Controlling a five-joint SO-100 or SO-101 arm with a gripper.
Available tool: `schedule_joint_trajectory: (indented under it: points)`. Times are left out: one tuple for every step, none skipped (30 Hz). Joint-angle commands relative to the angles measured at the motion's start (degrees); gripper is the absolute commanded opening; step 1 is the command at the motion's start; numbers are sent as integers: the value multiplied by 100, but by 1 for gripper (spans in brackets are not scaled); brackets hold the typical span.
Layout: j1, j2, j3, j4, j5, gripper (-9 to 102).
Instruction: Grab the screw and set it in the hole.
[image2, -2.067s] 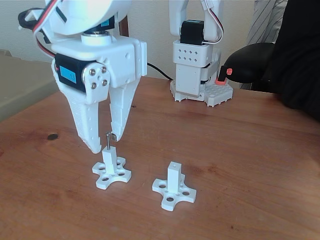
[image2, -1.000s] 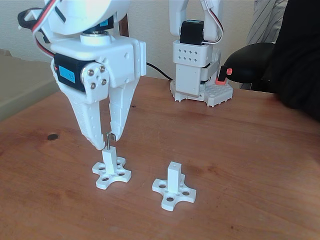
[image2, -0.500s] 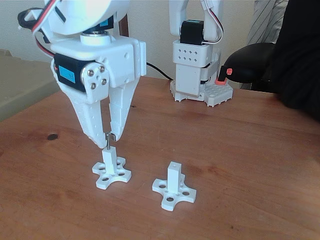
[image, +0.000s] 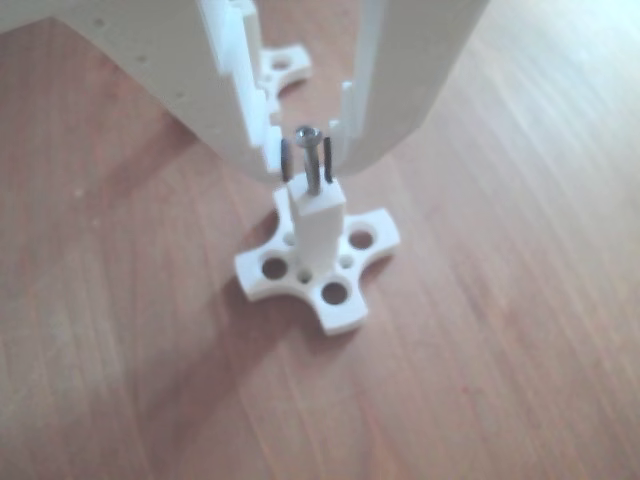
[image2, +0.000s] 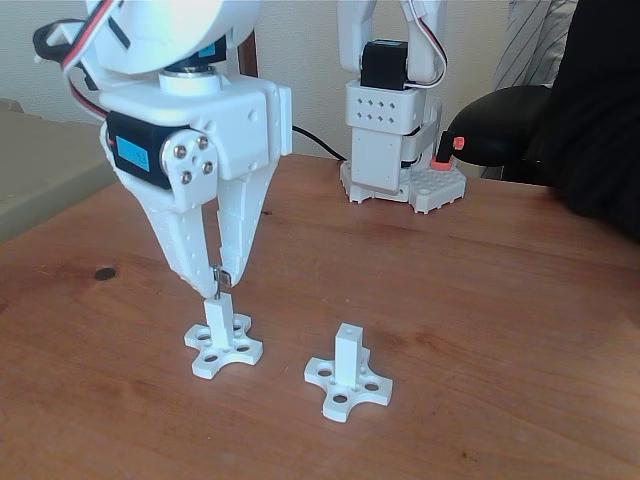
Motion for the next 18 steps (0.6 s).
schedule_joint_trajectory:
  points:
    - [-62, 149, -510, -18, -79, 2]
    - [-62, 149, -510, -18, -88, 2]
    - [-62, 149, -510, -18, -88, 2]
    - [-62, 149, -510, -18, -88, 1]
    - [-62, 149, -510, -18, -88, 1]
    - [-62, 149, -510, -18, -88, 1]
    - [-62, 149, -510, -18, -88, 1]
    - [-62, 149, -510, -26, -88, 1]
    - [-62, 141, -510, -35, -88, 1]
    - [-62, 141, -510, -35, -88, 1]
    - [-53, 141, -510, -44, -88, 1]
    - [-53, 132, -510, -53, -88, 0]
    - [-53, 132, -510, -62, -88, 0]
    - [-53, 132, -510, -70, -88, -1]
    - [-53, 132, -510, -79, -88, -1]
    - [-53, 132, -510, -79, -88, -2]
    - [-53, 132, -519, -79, -88, -2]
    - [-53, 132, -527, -88, -88, -2]
